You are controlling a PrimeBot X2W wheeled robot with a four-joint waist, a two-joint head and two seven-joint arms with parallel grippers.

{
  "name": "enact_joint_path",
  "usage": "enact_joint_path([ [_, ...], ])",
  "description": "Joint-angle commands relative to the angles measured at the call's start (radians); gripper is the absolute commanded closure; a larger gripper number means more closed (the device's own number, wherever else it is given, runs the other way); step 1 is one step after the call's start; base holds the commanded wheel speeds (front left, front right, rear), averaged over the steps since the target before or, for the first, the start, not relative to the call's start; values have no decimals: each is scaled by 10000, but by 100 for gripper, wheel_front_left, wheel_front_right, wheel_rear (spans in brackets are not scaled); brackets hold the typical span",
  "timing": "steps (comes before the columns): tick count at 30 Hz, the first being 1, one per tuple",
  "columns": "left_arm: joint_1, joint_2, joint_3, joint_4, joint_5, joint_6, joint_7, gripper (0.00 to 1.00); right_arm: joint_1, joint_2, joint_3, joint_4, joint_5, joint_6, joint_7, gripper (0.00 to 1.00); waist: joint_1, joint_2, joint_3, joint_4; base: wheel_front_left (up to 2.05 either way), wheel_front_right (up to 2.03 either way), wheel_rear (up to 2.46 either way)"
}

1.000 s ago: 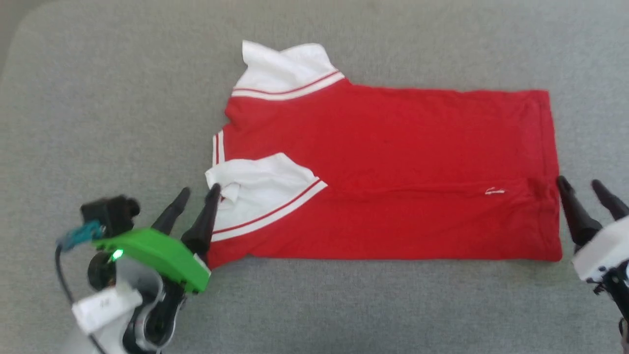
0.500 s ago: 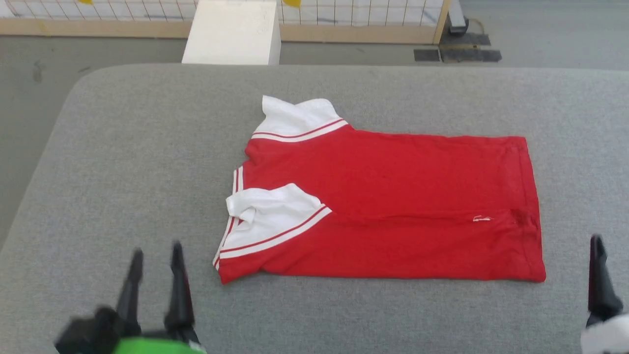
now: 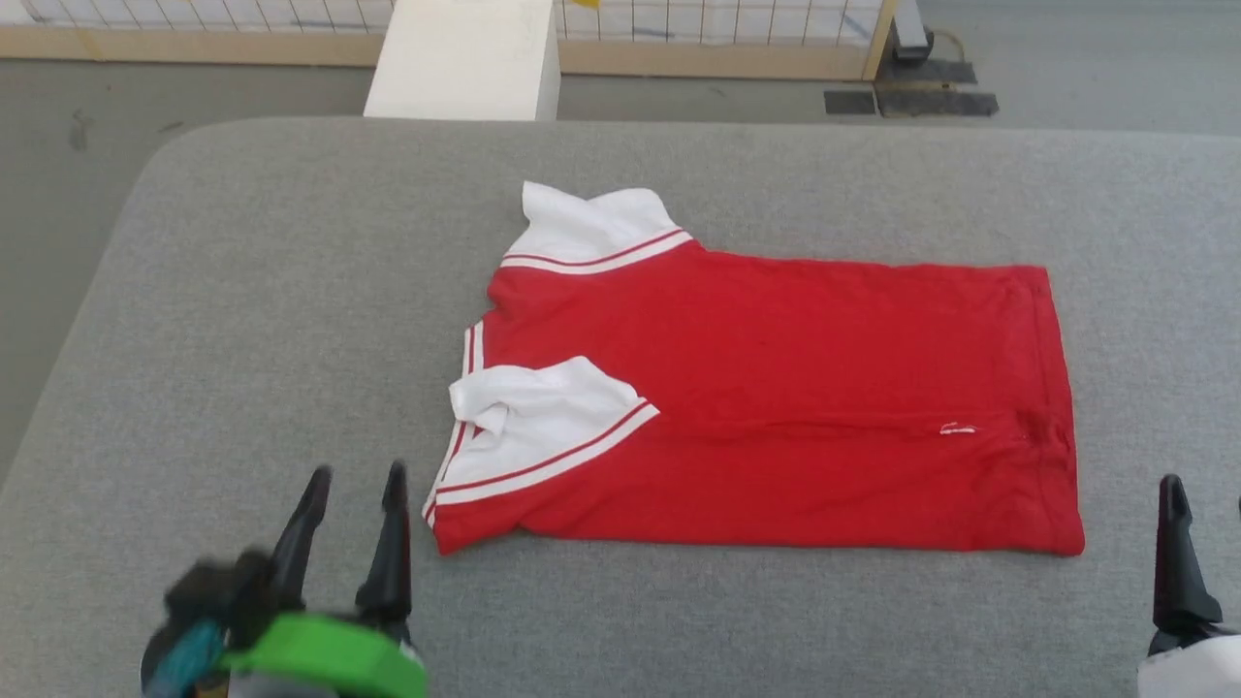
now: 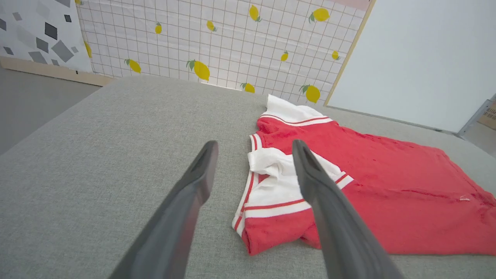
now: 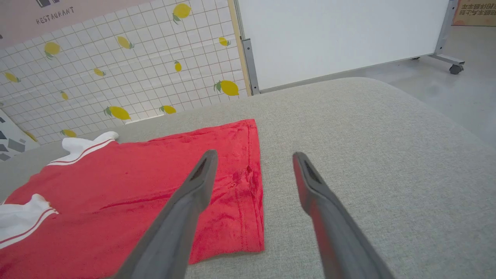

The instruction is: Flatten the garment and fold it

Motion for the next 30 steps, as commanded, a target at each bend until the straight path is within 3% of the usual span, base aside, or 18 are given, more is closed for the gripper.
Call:
enact_joint_path([
  [1,-442,160,-101,195,110,-72,422,0,-180,7,69,-15,-67,-13,-47,0,0,0,152,-76,0,0,0],
  [9,-1612,715,-810,1507,-214,-392,3521,0,-400,8,208,208,12,-13,-137,0,0,0,556,-477,0,0,0],
  [15,-2186,1023,-957,2682,-289,-306,4895,0,-572,8,324,358,49,-13,-220,0,0,0,818,-861,0,0,0],
  [20,-2398,958,-1059,3163,-653,-273,5872,0,-624,8,295,380,36,-13,-264,0,0,0,930,-1000,0,0,0],
  [21,-2412,943,-1125,3211,-747,-365,6040,24,-634,8,321,372,2,-13,-244,0,0,0,936,-1020,0,0,0],
  [22,-2433,915,-1161,3229,-856,-460,6131,84,-661,8,350,349,-48,-13,-203,0,0,0,937,-1037,0,0,0],
  [23,-2431,869,-1161,3250,-969,-509,6186,100,-702,8,373,311,-120,-13,-173,0,0,0,934,-1055,0,0,0],
  [30,-2285,654,-1025,3393,-1420,-740,5799,100,-1287,8,721,-225,-750,-13,704,0,0,0,799,-1058,0,0,0],
])
